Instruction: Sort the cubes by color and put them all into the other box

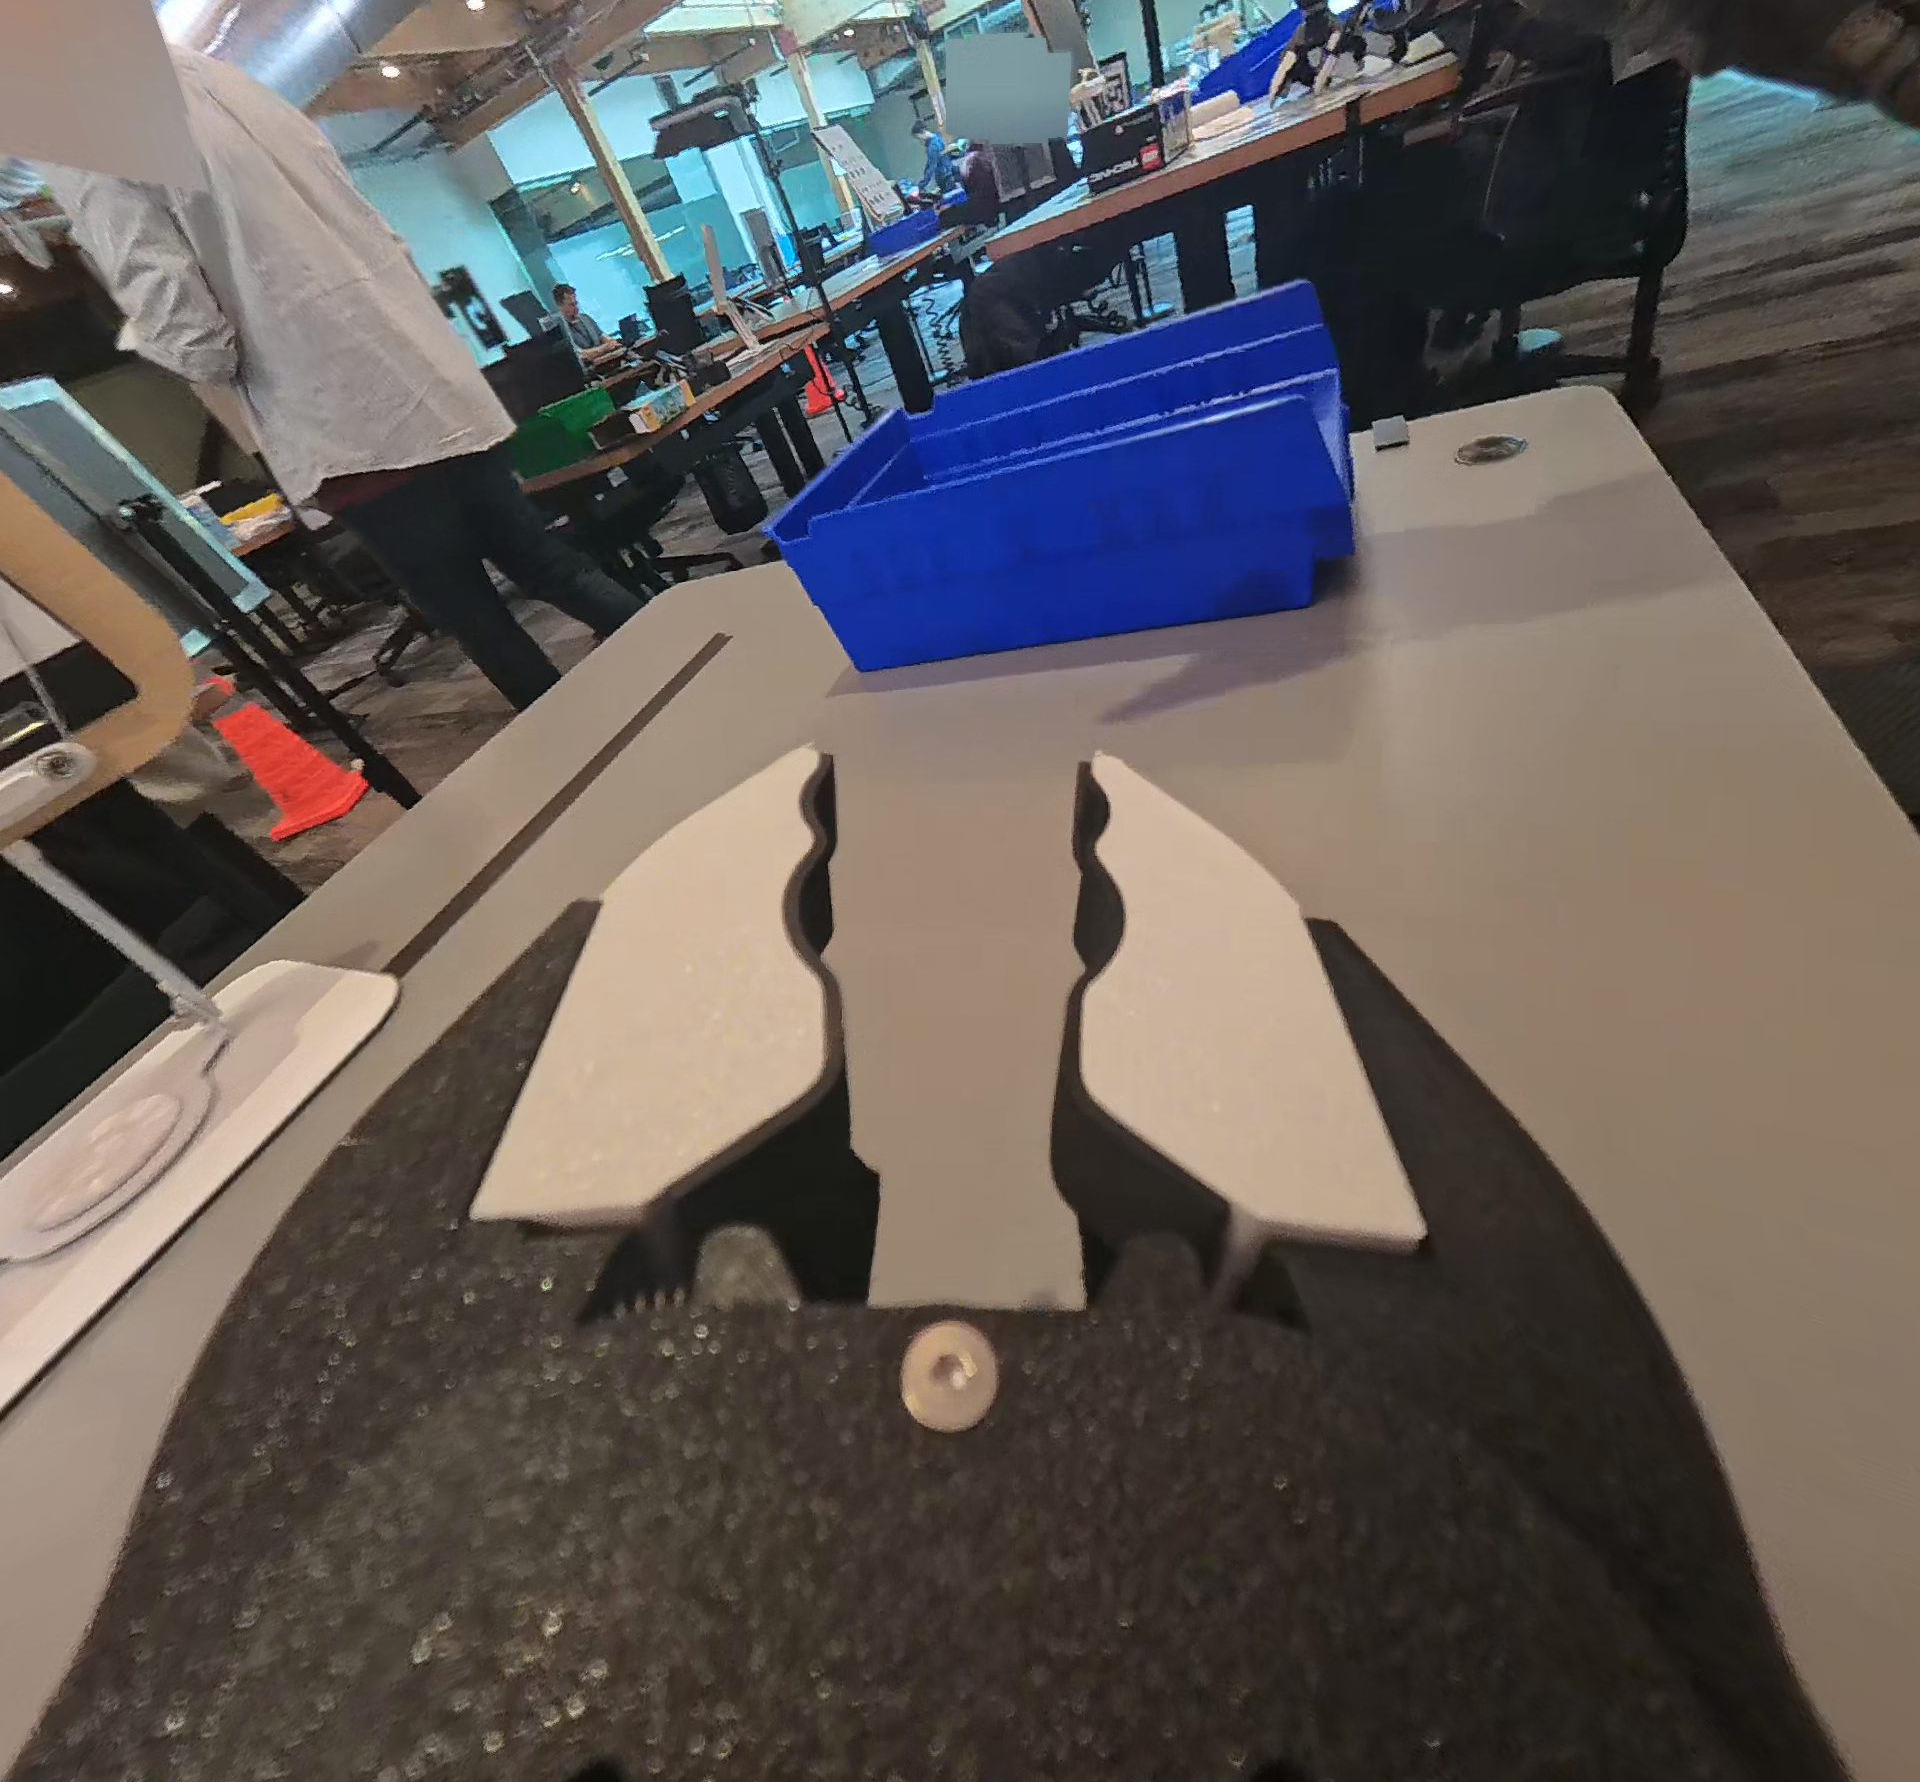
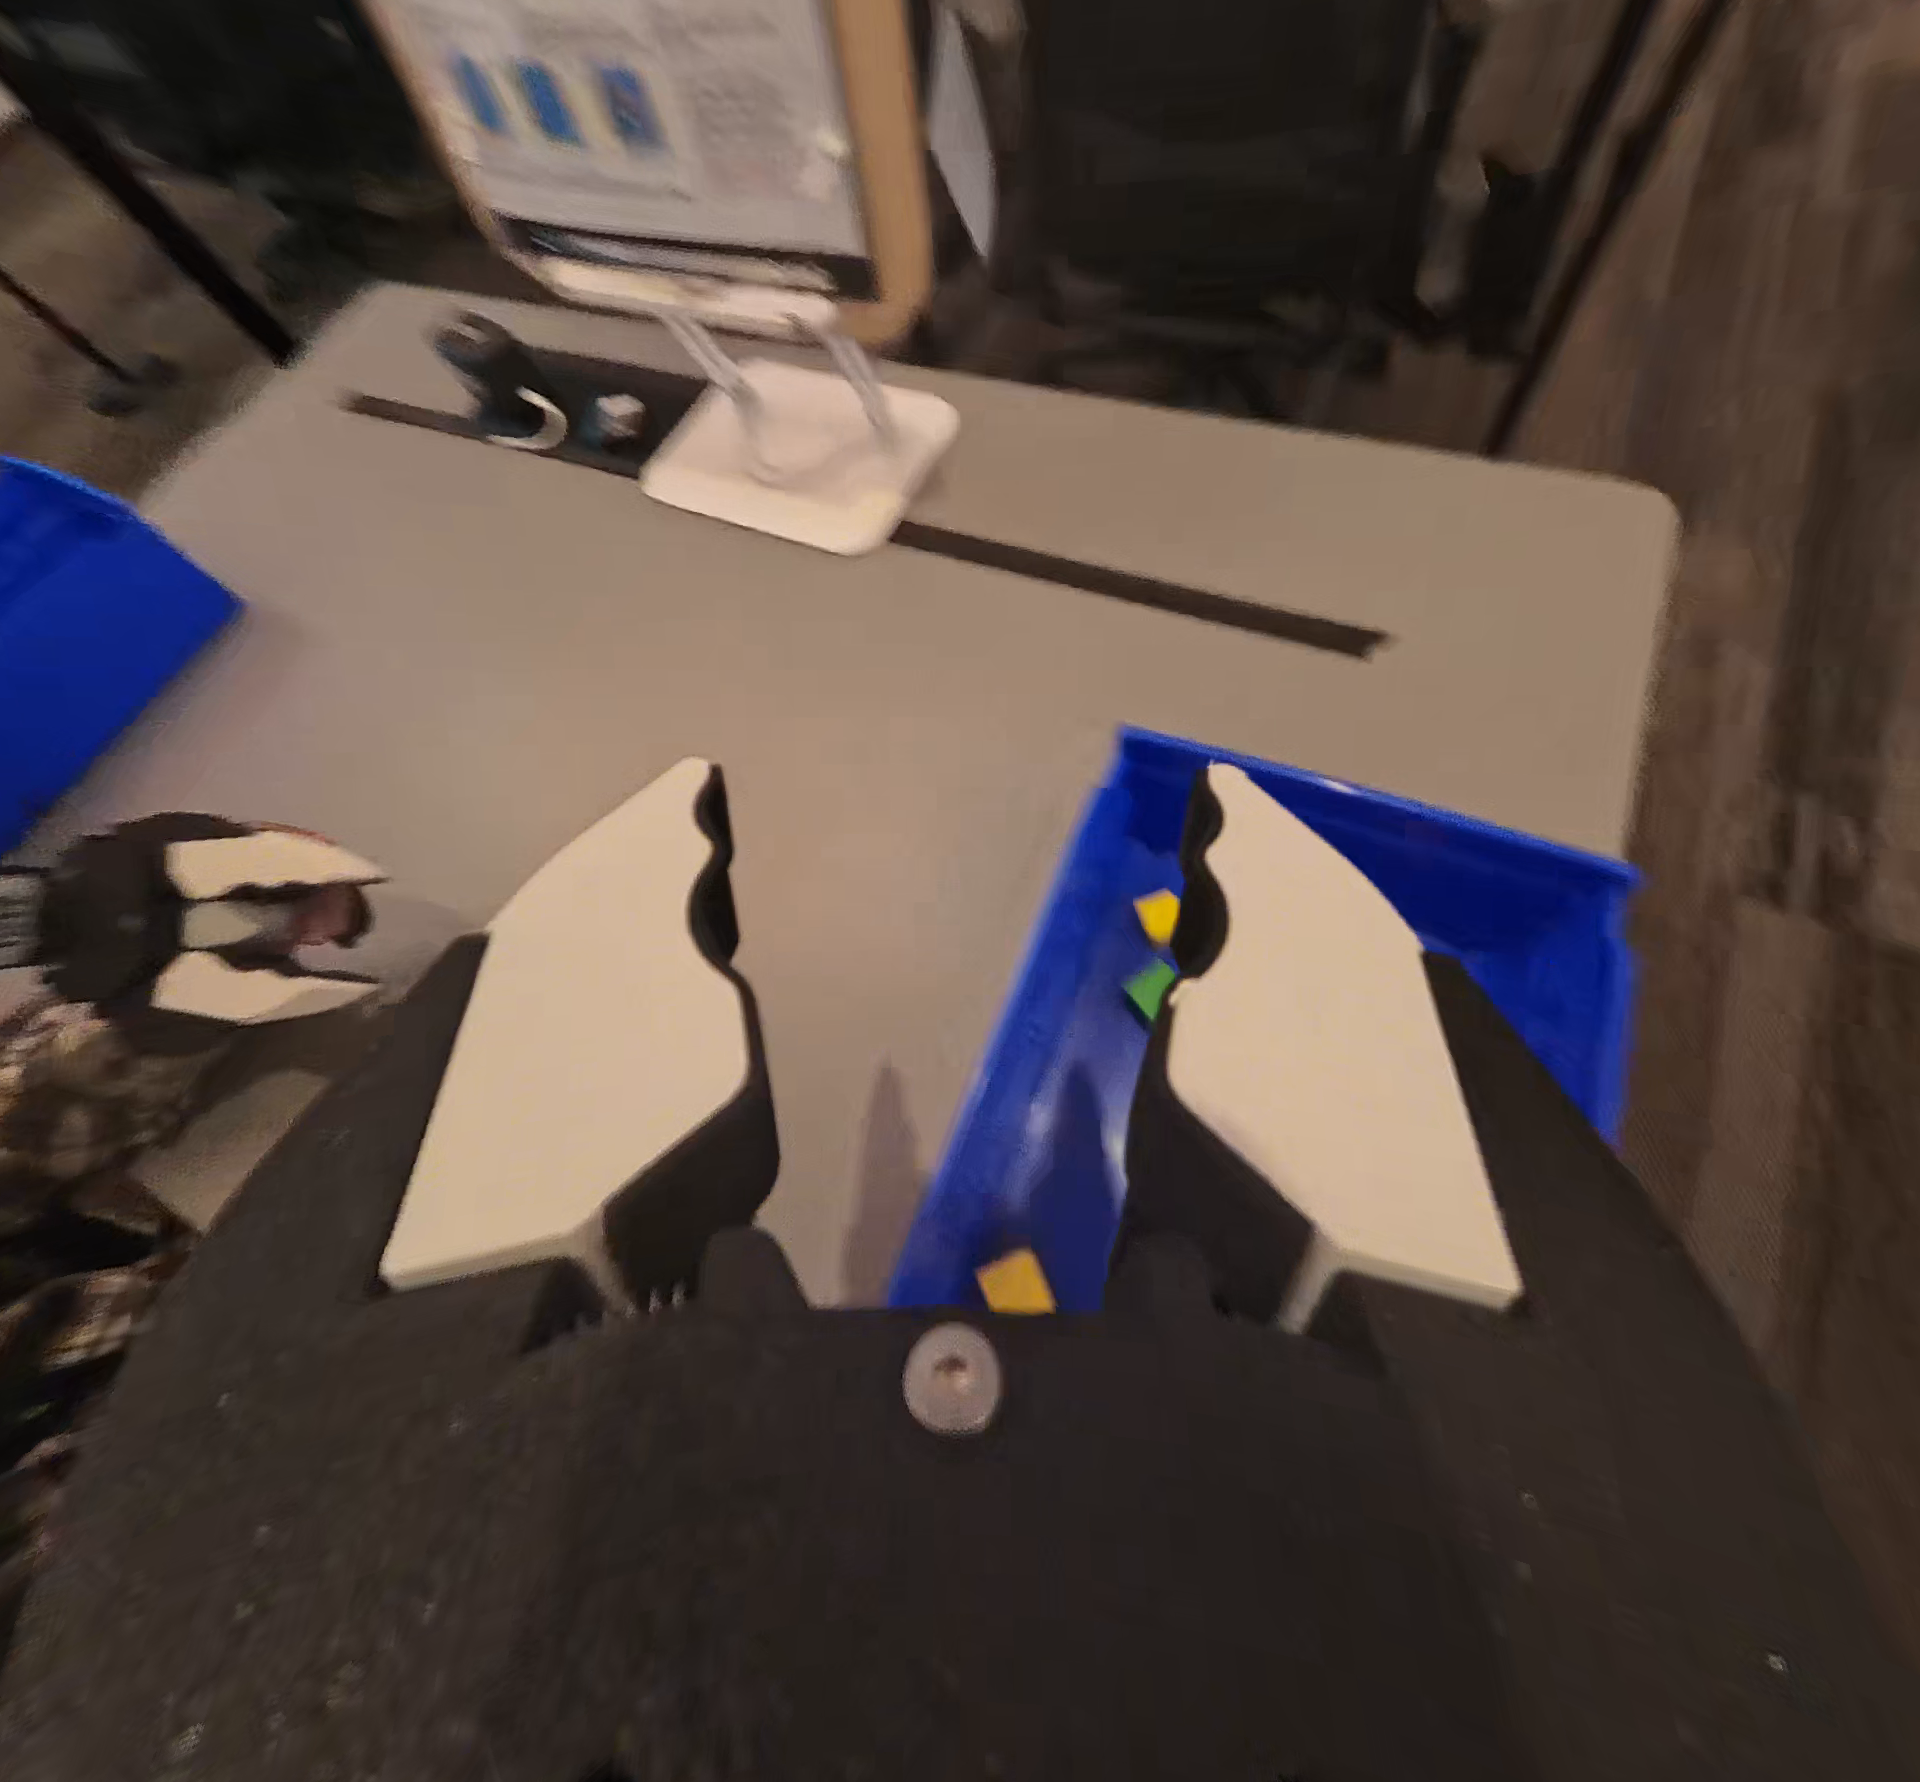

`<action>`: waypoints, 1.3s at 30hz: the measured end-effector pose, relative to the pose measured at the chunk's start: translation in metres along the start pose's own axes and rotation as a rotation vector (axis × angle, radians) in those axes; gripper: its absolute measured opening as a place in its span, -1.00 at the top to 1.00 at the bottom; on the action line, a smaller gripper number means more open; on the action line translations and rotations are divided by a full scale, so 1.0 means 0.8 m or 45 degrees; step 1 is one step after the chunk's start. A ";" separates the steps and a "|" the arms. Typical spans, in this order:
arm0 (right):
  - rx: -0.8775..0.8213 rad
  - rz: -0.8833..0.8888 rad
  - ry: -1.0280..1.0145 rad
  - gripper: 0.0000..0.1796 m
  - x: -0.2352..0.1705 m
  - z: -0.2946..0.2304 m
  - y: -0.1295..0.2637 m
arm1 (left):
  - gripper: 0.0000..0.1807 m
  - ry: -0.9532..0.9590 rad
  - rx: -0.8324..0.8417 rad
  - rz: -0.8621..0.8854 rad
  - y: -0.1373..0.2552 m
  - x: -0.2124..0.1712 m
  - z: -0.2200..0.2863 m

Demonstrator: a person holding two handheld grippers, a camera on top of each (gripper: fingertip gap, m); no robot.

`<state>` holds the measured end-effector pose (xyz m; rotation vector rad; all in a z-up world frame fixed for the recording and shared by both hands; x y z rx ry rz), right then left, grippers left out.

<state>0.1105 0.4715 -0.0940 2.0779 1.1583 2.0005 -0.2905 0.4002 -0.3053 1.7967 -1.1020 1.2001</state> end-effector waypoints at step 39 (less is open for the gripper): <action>0.865 0.315 0.416 0.19 -0.231 -0.293 -0.311 | 0.51 0.679 0.403 -2.144 0.620 -0.052 -0.164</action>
Point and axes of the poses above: each gripper's, where its closed fingertips meet, y back along the fingers, x out of its top, z = x × y across the jaws, the point moved 9 cm from there along y, back along the fingers
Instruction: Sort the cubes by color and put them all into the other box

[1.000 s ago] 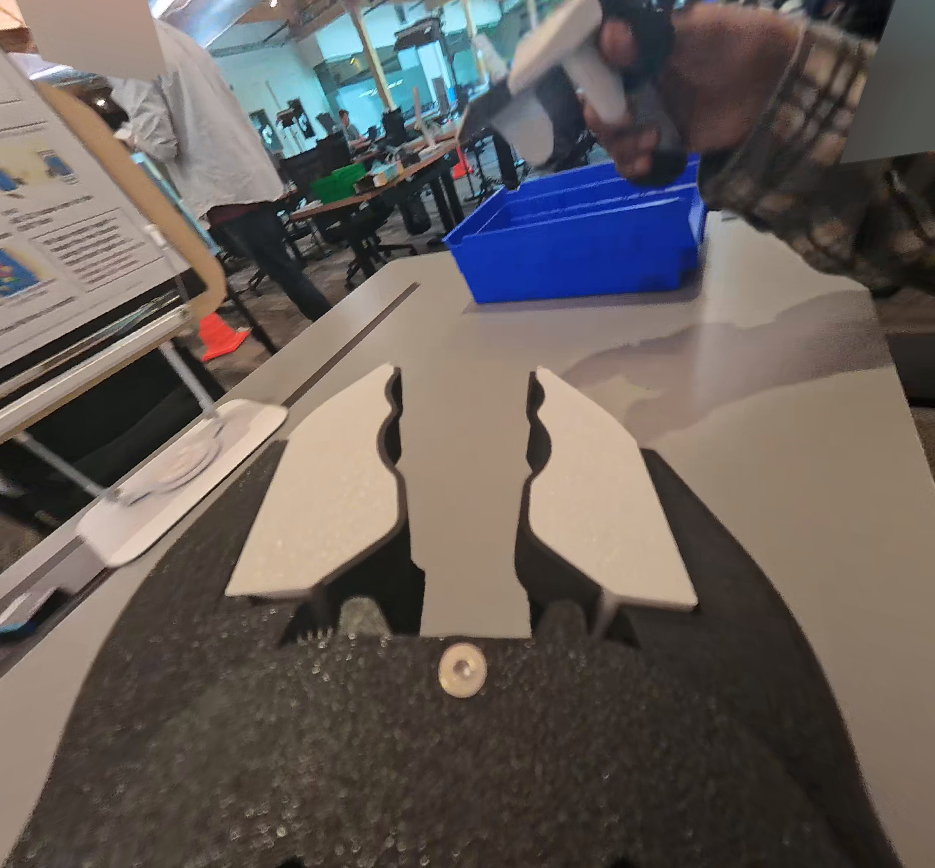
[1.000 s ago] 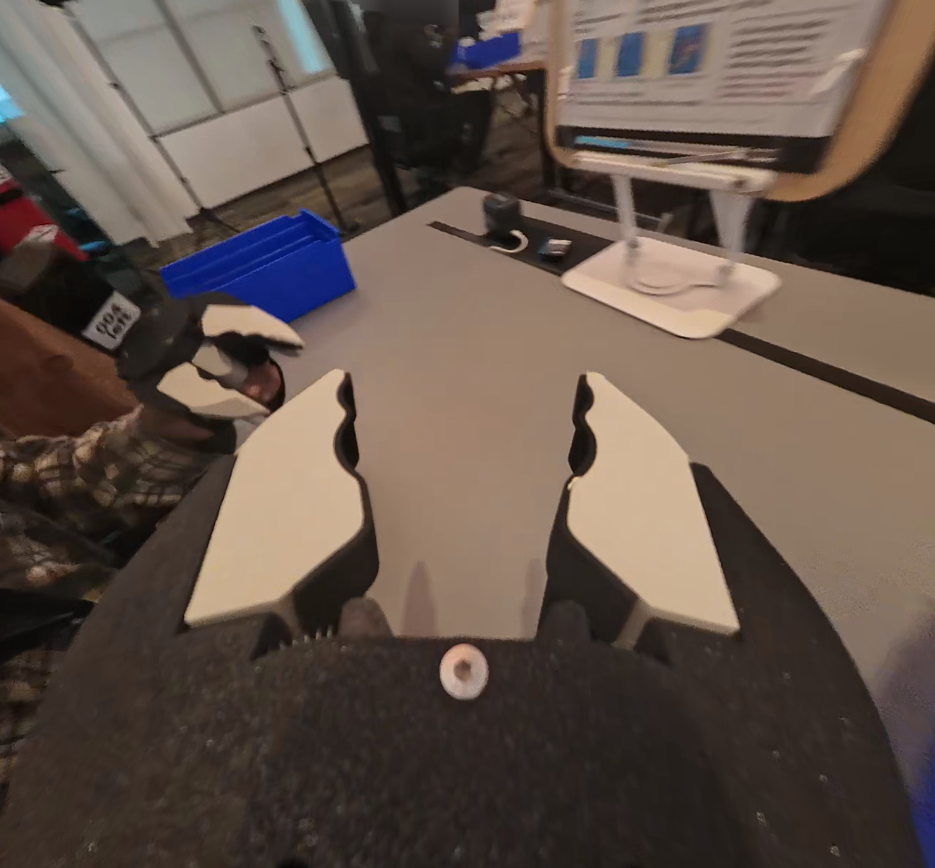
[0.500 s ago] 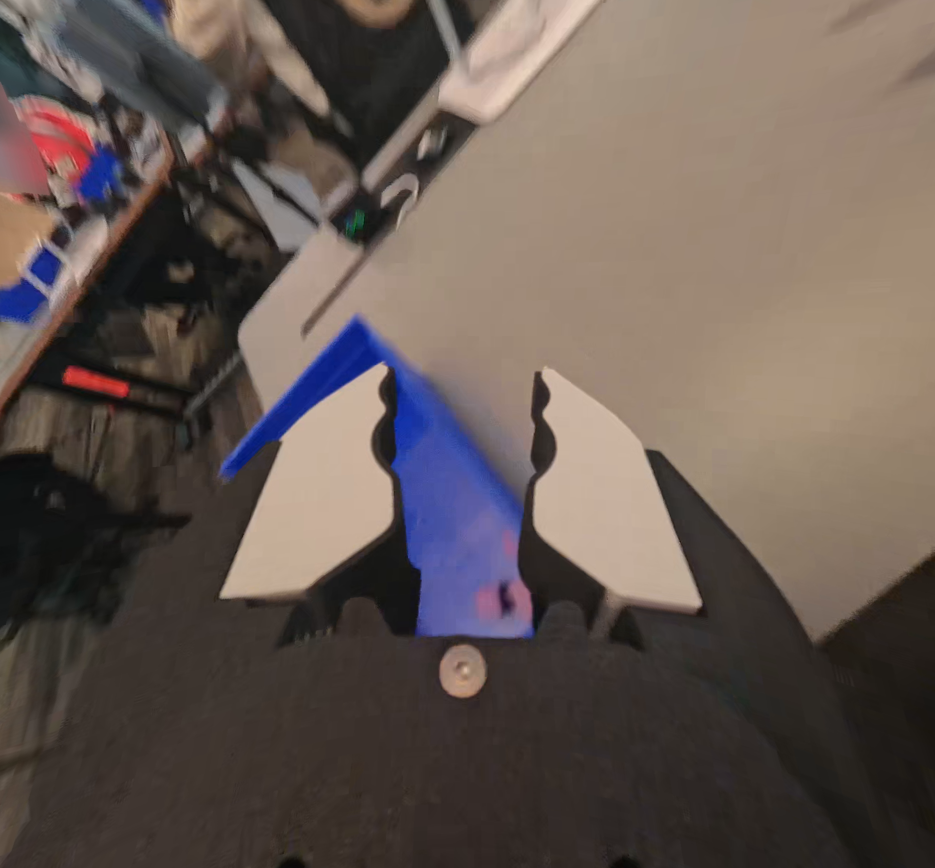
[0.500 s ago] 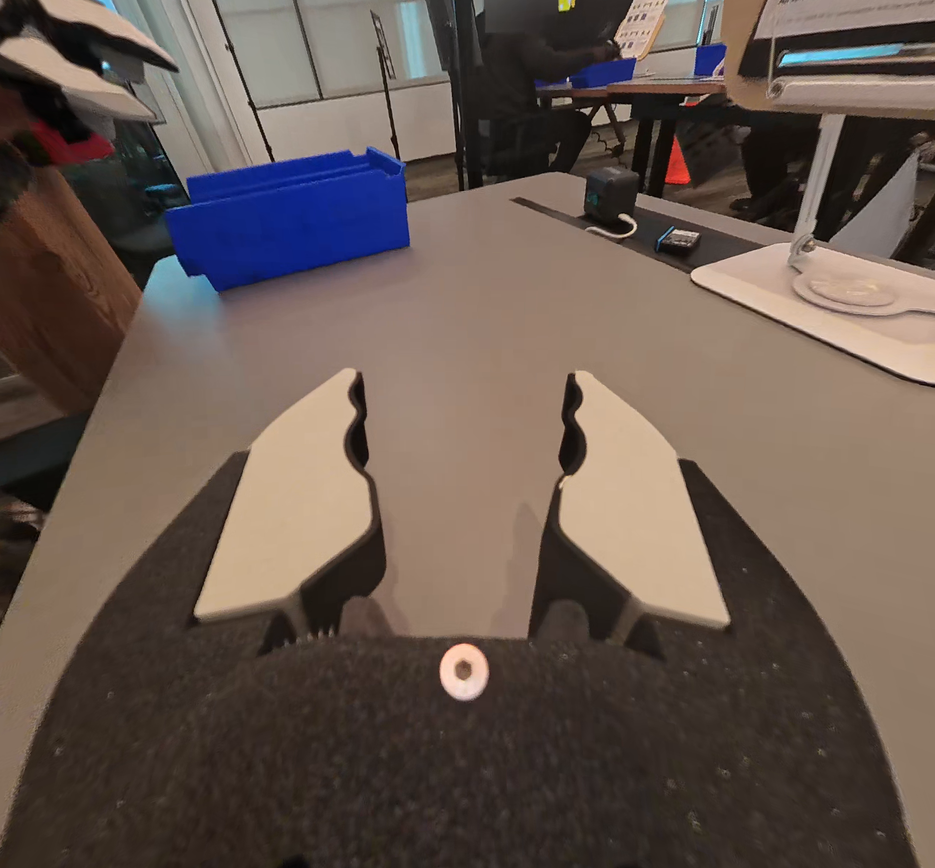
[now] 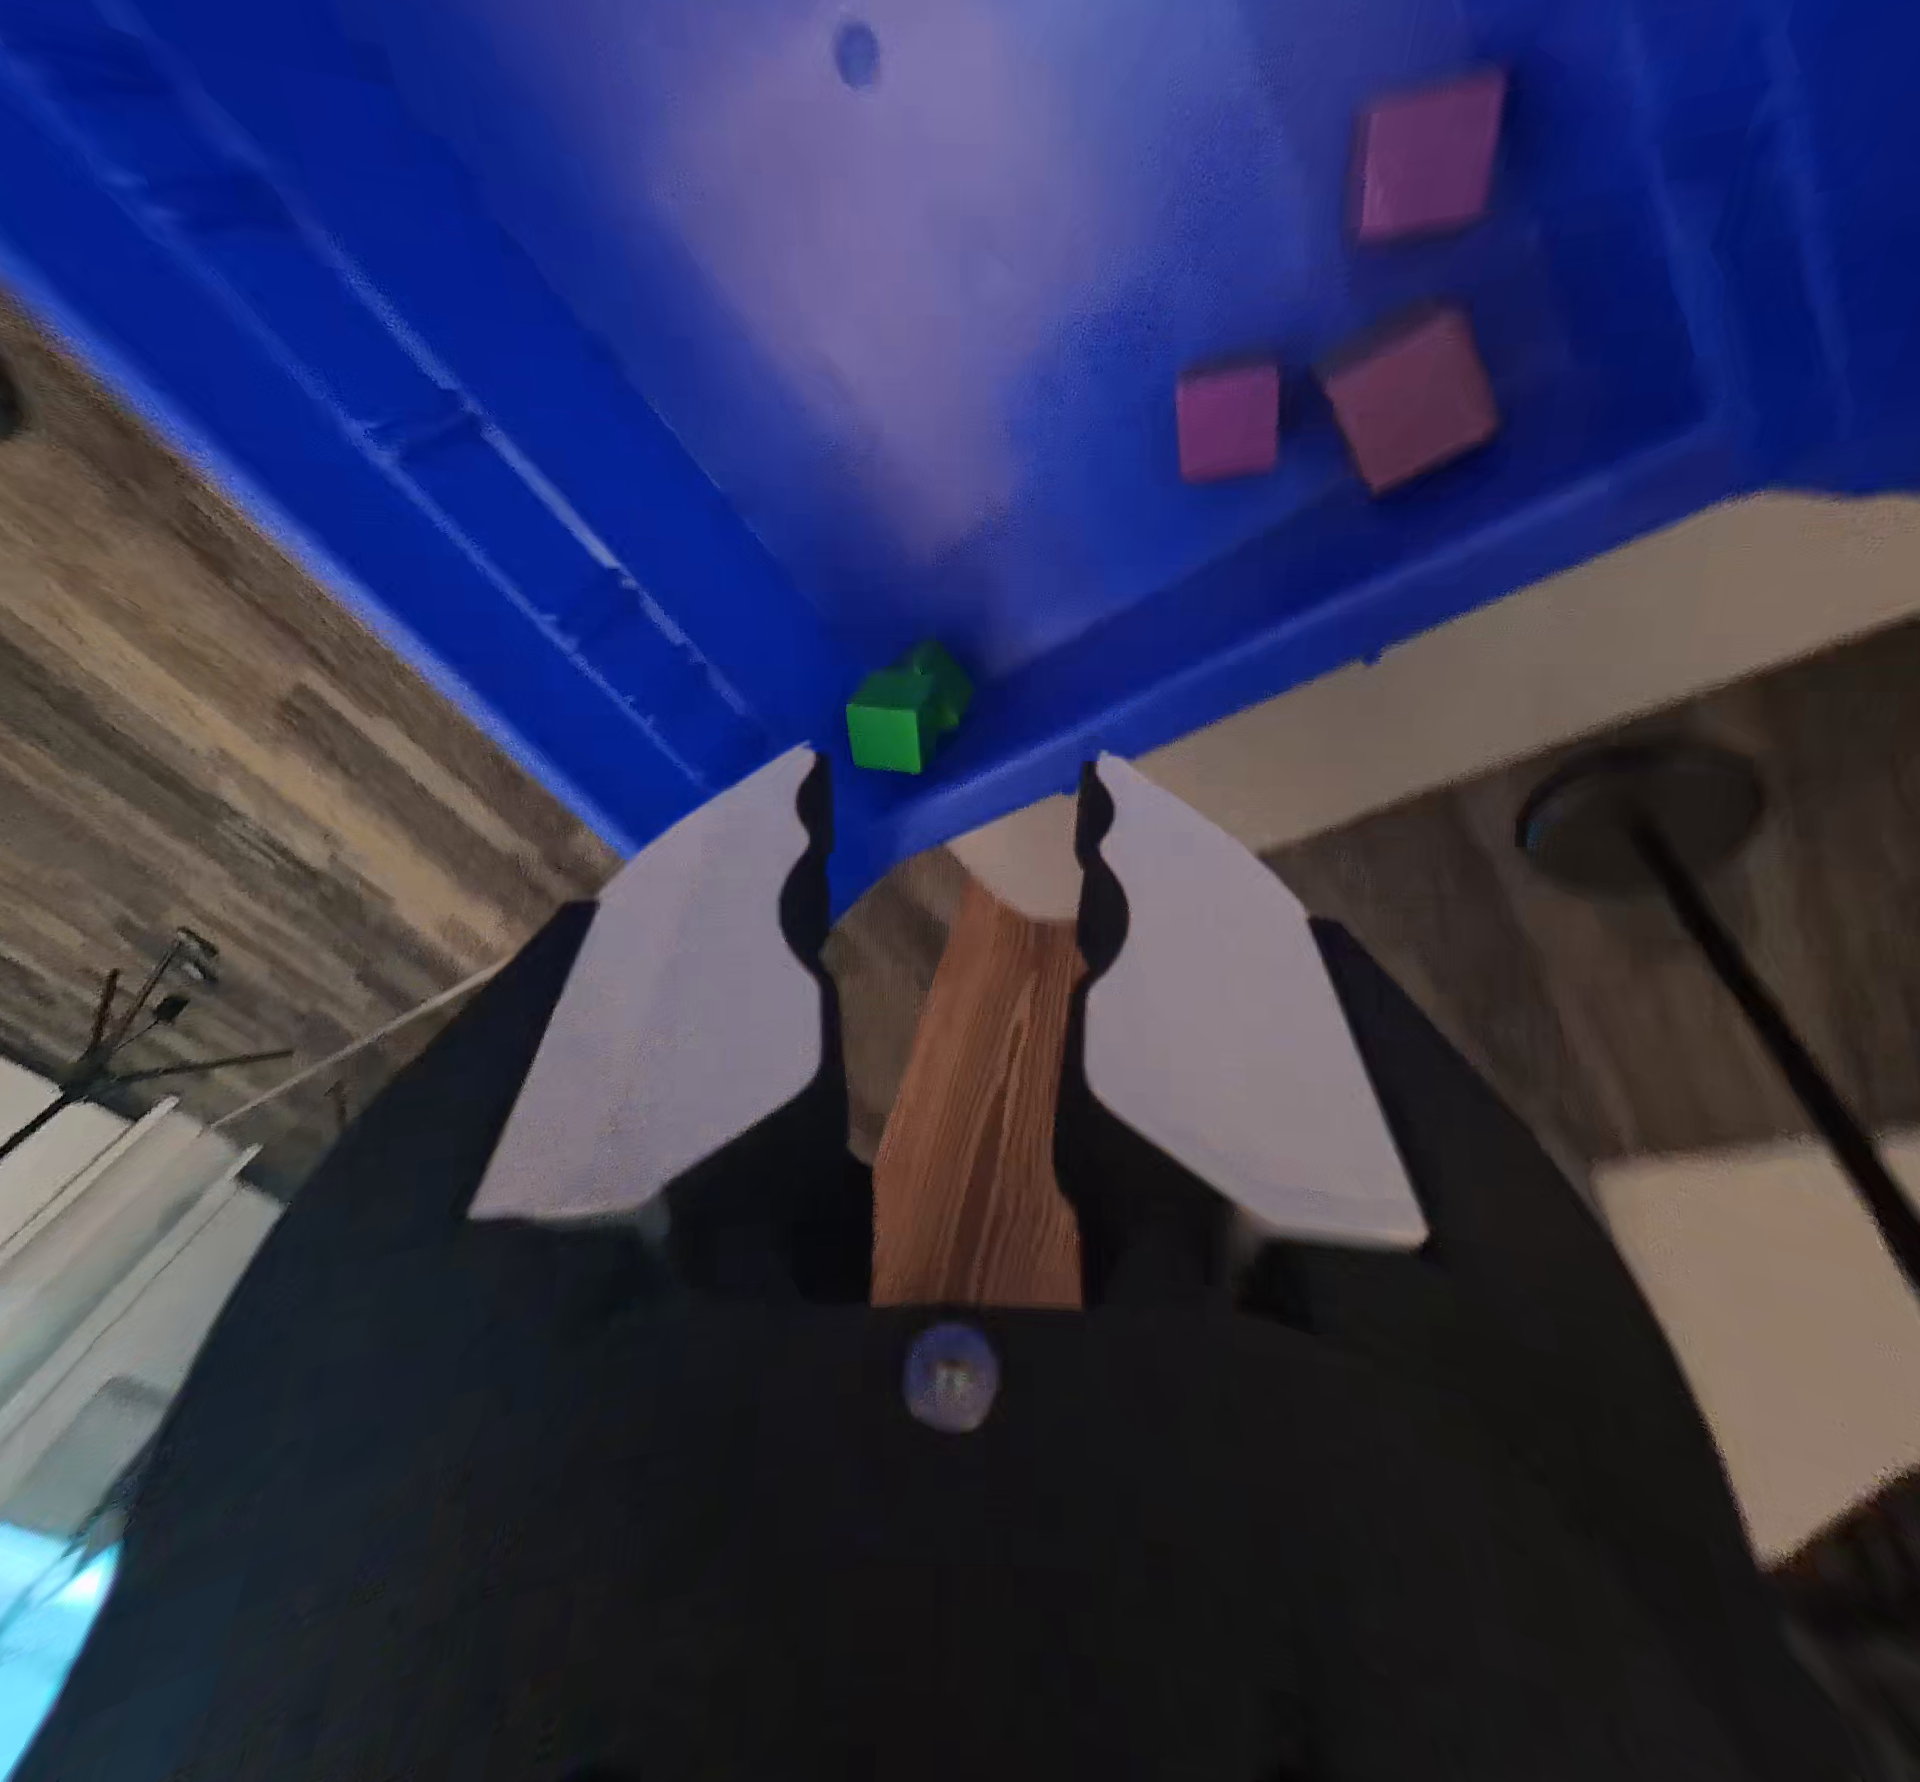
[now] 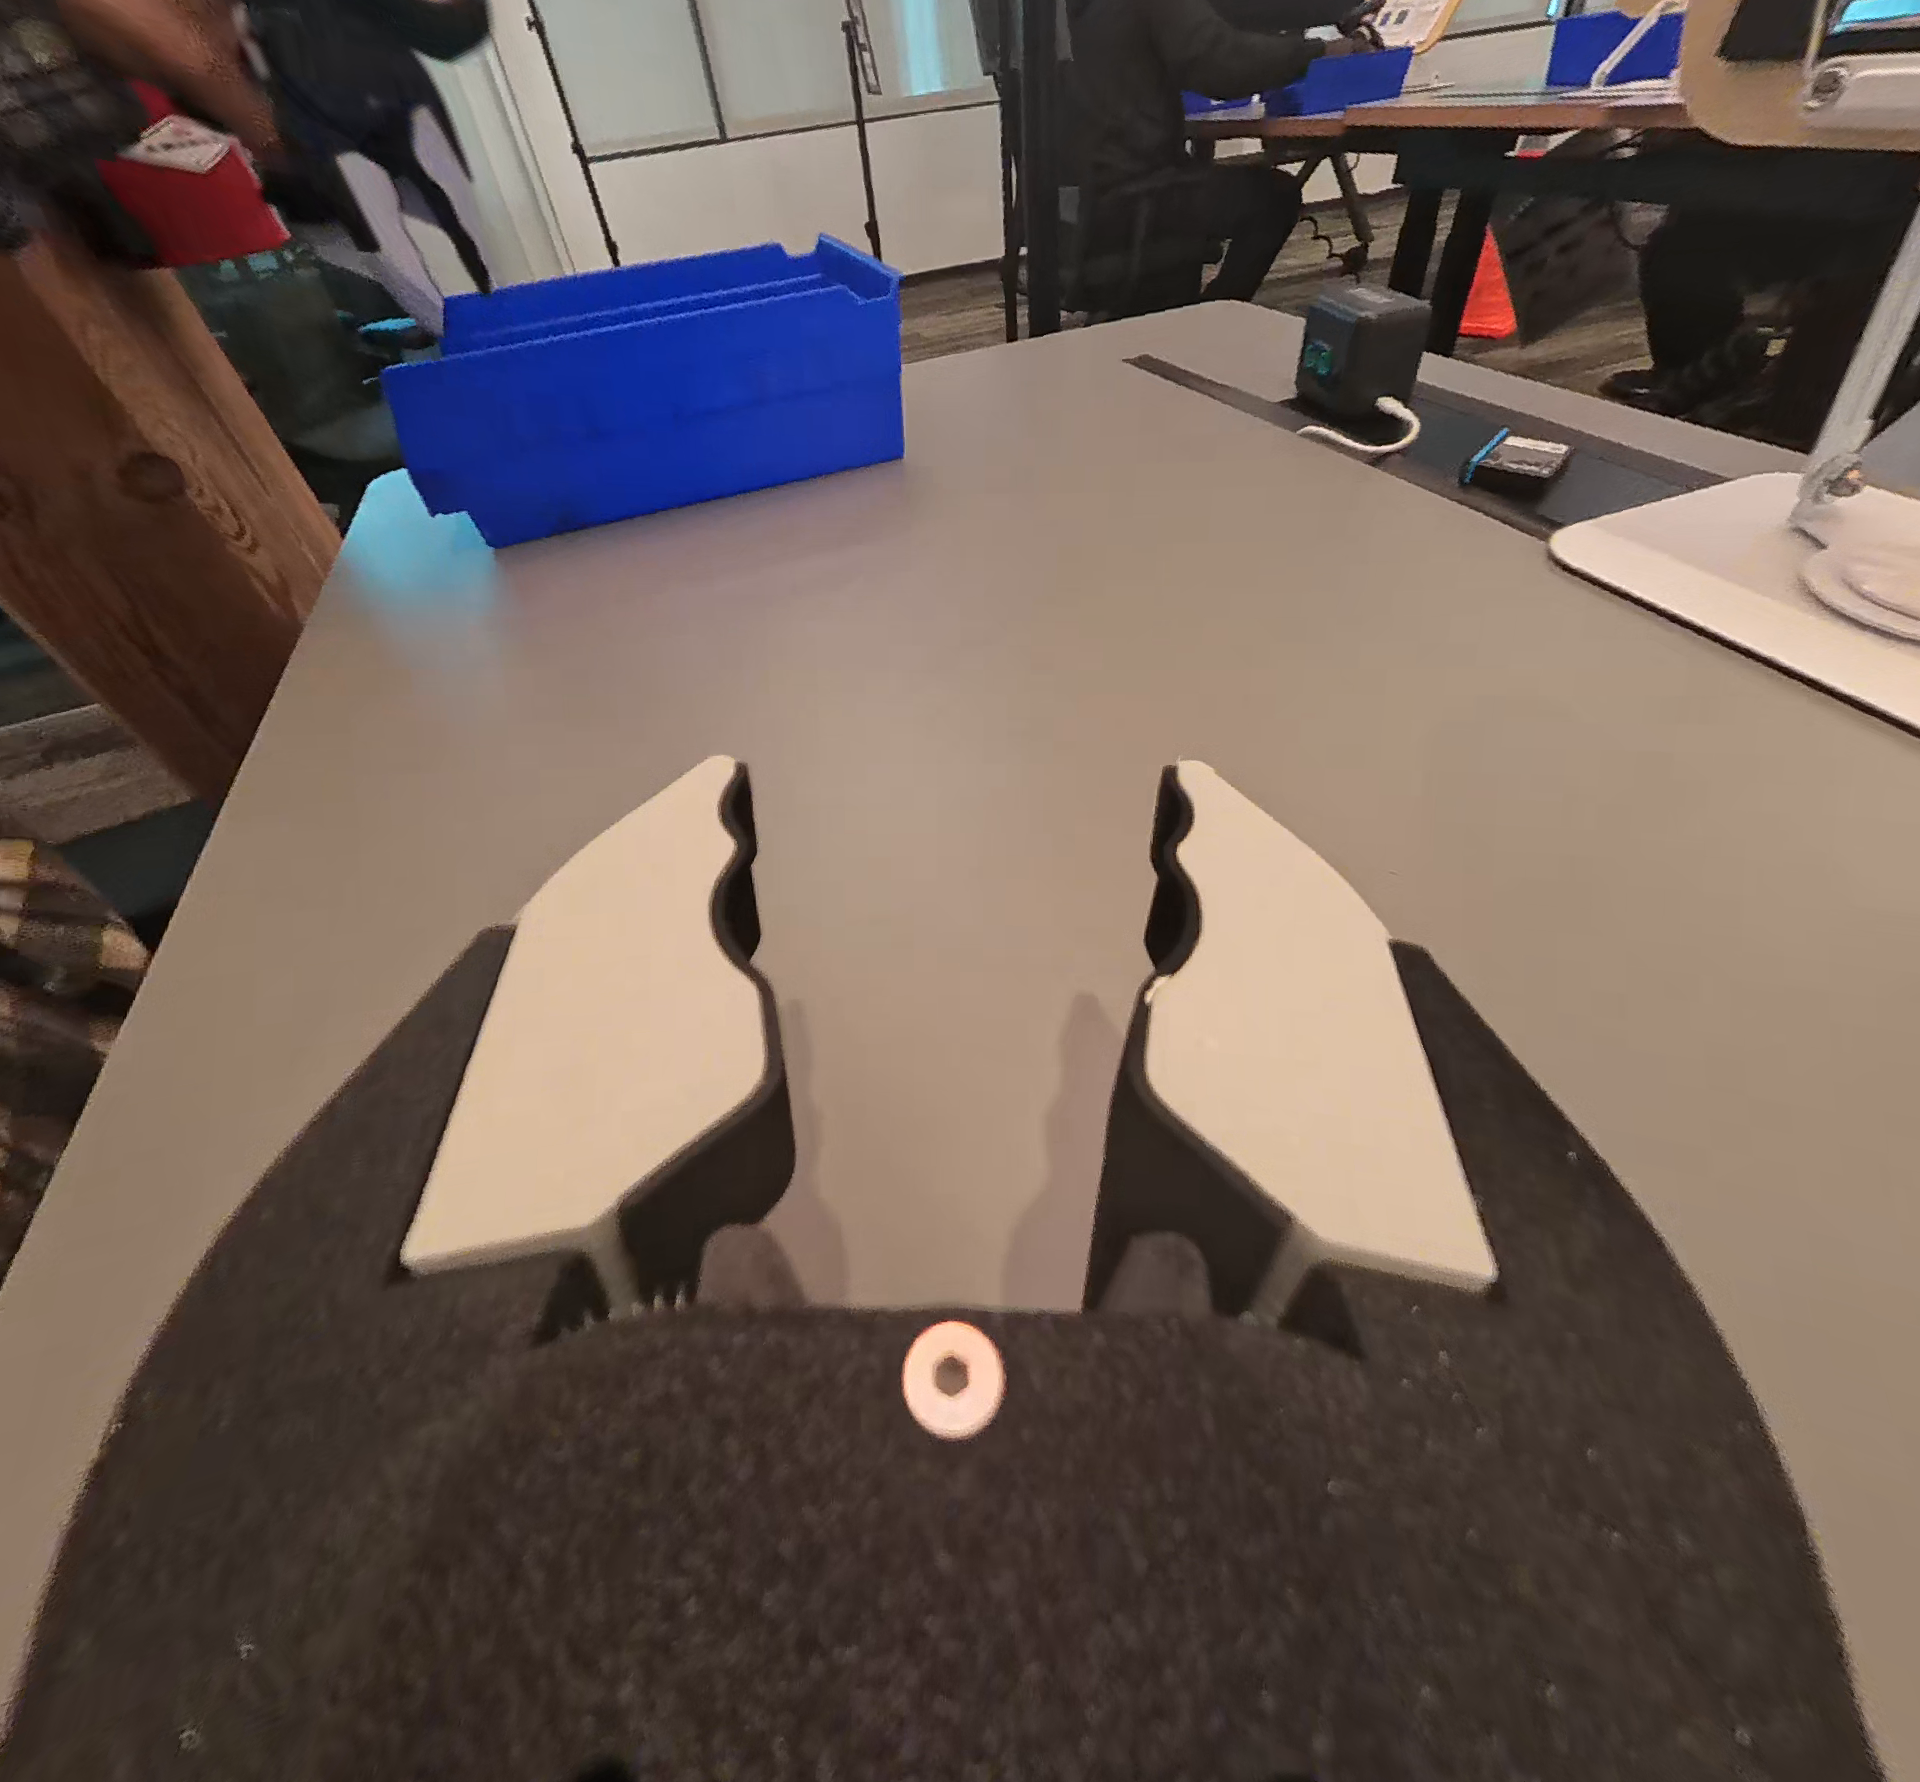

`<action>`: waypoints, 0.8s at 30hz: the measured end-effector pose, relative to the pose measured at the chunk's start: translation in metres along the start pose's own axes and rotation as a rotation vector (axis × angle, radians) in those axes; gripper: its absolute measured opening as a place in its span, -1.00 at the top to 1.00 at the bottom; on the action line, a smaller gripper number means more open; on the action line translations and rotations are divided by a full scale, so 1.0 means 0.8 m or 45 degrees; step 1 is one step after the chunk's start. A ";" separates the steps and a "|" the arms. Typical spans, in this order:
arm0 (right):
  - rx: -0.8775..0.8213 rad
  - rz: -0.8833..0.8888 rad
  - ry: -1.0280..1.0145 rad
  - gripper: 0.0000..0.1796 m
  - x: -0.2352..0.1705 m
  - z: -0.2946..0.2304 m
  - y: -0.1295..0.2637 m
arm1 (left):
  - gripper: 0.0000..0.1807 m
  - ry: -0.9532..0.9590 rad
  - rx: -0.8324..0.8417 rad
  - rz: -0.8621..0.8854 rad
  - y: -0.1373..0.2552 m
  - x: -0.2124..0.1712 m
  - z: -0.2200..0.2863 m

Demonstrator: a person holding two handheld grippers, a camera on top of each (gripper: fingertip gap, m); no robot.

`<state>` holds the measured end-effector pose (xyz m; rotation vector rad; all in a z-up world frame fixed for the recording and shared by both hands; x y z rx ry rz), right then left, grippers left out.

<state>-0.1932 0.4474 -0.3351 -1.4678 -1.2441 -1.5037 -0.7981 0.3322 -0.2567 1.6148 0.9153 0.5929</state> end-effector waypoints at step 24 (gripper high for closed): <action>0.088 0.050 0.055 0.16 0.010 -0.009 0.015 | 0.64 -0.349 -0.255 -0.980 -0.111 0.053 -0.026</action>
Point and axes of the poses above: each gripper's, where its closed fingertips meet, y back along the fingers, x out of its top, z = x × y across the jaws, the point moved 9 cm from there along y, back along the fingers
